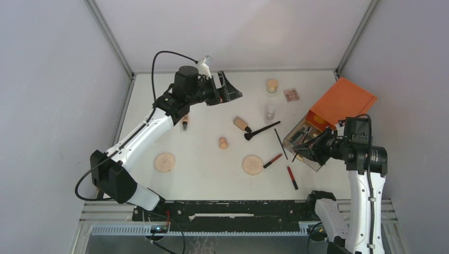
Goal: Organize the makeup
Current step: Place the makeup brush in the drawer, then pick up the makeup brush from the center of the board.
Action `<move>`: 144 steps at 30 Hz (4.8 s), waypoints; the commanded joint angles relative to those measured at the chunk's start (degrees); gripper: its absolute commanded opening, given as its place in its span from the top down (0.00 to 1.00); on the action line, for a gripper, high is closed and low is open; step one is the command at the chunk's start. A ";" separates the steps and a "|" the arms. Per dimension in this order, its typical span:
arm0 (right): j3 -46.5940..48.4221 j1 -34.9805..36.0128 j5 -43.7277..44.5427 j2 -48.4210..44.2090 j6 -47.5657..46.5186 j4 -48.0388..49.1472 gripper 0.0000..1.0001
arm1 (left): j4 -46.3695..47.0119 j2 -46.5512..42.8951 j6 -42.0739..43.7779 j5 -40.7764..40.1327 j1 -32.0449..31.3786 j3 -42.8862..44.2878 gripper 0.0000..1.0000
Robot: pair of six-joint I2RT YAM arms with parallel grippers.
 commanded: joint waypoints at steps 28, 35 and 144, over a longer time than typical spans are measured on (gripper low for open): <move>-4.03 -16.06 1.84 12.56 -14.67 7.67 0.69 | -0.49 -1.90 4.29 -2.13 0.27 -2.52 0.03; -4.03 -16.20 2.70 11.42 -15.14 8.46 0.48 | -0.49 -0.88 4.35 -1.61 0.26 -1.53 0.03; -7.02 58.61 44.59 2.82 -46.92 54.47 0.50 | -18.14 -10.28 26.95 16.56 -9.24 -5.77 1.00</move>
